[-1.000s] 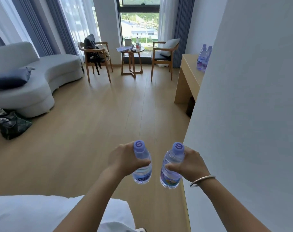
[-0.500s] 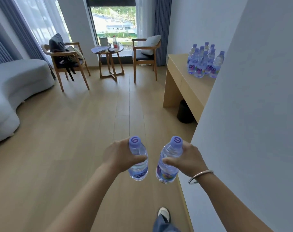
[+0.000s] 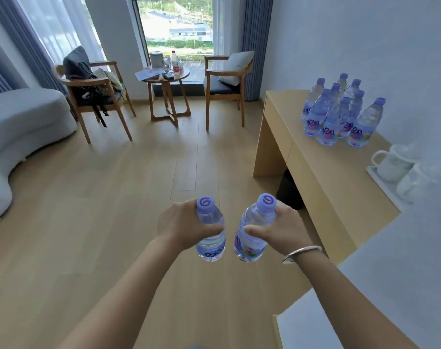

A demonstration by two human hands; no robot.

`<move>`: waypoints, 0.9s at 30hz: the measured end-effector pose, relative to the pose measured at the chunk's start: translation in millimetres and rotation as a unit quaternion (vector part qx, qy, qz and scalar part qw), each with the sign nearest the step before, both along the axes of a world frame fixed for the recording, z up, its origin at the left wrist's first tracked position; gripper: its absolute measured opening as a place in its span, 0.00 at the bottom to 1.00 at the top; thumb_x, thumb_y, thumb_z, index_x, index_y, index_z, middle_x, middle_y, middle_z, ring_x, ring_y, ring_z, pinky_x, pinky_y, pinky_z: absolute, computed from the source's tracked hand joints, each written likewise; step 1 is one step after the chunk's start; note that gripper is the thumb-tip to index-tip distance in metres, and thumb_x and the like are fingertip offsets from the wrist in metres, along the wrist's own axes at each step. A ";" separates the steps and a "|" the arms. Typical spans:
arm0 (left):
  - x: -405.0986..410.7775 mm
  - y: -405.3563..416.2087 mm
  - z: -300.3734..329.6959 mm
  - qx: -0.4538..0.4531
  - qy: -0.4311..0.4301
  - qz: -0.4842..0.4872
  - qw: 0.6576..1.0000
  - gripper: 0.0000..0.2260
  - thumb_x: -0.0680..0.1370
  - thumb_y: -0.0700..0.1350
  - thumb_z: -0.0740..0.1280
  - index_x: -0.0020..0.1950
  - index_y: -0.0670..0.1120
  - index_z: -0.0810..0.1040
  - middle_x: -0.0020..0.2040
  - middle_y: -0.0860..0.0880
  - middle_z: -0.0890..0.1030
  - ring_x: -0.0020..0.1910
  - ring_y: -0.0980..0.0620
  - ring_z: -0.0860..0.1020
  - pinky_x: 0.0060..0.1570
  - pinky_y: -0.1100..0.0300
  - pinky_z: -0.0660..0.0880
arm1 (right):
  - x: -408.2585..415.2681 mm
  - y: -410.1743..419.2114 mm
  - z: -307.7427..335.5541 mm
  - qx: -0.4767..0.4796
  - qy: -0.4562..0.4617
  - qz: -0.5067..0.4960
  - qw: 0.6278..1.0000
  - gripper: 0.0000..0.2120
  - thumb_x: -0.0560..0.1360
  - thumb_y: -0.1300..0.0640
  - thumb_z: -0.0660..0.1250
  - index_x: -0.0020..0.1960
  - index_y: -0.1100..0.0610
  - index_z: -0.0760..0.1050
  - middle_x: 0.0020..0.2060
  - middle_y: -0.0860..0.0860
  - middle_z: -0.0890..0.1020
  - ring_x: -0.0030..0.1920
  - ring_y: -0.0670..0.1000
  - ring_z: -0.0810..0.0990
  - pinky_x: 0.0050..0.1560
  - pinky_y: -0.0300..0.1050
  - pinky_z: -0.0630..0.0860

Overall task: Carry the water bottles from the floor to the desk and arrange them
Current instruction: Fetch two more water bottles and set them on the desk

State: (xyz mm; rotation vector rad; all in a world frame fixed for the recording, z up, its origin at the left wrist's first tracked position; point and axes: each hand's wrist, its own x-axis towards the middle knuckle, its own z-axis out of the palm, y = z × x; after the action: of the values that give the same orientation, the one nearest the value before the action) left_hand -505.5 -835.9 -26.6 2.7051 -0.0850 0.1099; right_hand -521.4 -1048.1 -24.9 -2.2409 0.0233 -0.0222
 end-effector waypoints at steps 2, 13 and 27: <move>34.0 -2.1 -2.9 -0.007 0.005 -0.009 1.000 0.19 0.61 0.61 0.72 0.27 0.55 0.64 0.24 0.56 0.69 0.26 0.59 0.67 0.26 0.63 0.59 | 28.2 -2.2 -1.7 0.003 0.010 -0.001 1.000 0.12 0.59 0.52 0.75 0.39 0.52 0.75 0.35 0.50 0.80 0.40 0.53 0.79 0.44 0.51 0.78; 265.1 -35.7 -28.8 -0.049 0.044 -0.138 0.988 0.17 0.55 0.64 0.64 0.27 0.52 0.65 0.23 0.54 0.67 0.26 0.55 0.65 0.28 0.61 0.65 | 204.1 -23.9 -9.7 0.001 0.035 -0.132 0.991 0.11 0.60 0.53 0.75 0.38 0.50 0.75 0.31 0.44 0.76 0.32 0.42 0.73 0.31 0.32 0.67; 480.9 -148.1 2.9 0.015 0.007 -0.300 0.954 0.19 0.60 0.65 0.69 0.34 0.51 0.72 0.27 0.54 0.74 0.28 0.57 0.70 0.26 0.63 0.64 | 351.6 -87.3 0.8 0.012 0.042 -0.335 0.941 0.15 0.57 0.47 0.73 0.42 0.50 0.77 0.37 0.49 0.82 0.42 0.52 0.80 0.46 0.52 0.78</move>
State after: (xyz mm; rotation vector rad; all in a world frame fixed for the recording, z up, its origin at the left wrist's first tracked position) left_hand -24.6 -984.0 -23.7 2.5806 -0.8964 -0.0948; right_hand -169.8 -1135.4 -24.1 -2.1068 0.8240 -0.2918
